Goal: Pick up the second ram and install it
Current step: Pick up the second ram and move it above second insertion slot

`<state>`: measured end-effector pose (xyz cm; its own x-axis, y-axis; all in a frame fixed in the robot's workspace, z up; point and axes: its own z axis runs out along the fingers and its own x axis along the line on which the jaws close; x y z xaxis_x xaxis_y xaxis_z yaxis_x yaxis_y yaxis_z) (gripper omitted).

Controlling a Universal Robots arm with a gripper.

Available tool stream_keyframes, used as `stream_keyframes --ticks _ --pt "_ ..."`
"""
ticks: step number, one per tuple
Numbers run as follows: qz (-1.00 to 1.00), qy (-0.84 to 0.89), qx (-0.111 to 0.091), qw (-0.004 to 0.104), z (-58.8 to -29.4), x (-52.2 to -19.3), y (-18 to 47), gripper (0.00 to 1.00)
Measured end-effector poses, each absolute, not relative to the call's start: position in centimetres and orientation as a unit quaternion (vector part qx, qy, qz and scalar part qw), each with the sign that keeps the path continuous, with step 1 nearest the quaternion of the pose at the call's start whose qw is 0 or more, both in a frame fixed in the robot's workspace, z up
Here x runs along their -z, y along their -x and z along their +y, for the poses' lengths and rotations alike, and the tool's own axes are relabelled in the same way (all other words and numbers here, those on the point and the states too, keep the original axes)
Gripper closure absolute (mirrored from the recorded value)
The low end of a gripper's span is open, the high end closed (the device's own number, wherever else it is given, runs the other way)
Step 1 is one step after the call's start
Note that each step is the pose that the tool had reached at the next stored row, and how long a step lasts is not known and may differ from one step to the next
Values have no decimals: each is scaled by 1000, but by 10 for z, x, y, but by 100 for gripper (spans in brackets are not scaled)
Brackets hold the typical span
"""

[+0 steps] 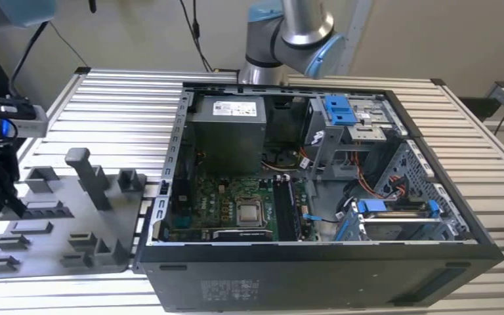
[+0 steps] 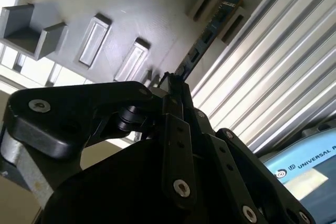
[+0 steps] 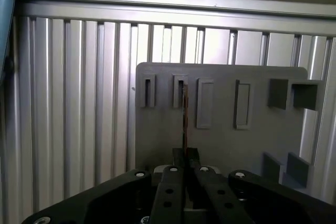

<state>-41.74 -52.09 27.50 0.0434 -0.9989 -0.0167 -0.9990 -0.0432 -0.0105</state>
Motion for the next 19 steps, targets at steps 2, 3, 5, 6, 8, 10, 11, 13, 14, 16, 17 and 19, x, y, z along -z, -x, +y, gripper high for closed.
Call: stream_keyframes --ticks 2,3,5,6,8,10,11,13,14,16,17,19 --pt "692 722 -2 10 -521 -277 417 86" --pt "692 722 -2 10 -521 -278 417 86" --pt "692 722 -2 10 -521 -280 417 86" --pt "692 722 -2 9 -521 -282 417 86" --pt "692 722 -2 10 -521 -284 417 86" --pt "692 722 -2 10 -521 -285 417 86" --pt "692 722 -3 10 -521 -286 417 86" --pt "692 722 -3 10 -521 -288 417 86" --pt "692 722 -3 10 -521 -288 417 86" --pt "692 721 -3 10 -521 -290 417 86" --pt "693 721 -3 10 -521 -290 417 86" --pt "693 721 -3 10 -521 -292 417 86"
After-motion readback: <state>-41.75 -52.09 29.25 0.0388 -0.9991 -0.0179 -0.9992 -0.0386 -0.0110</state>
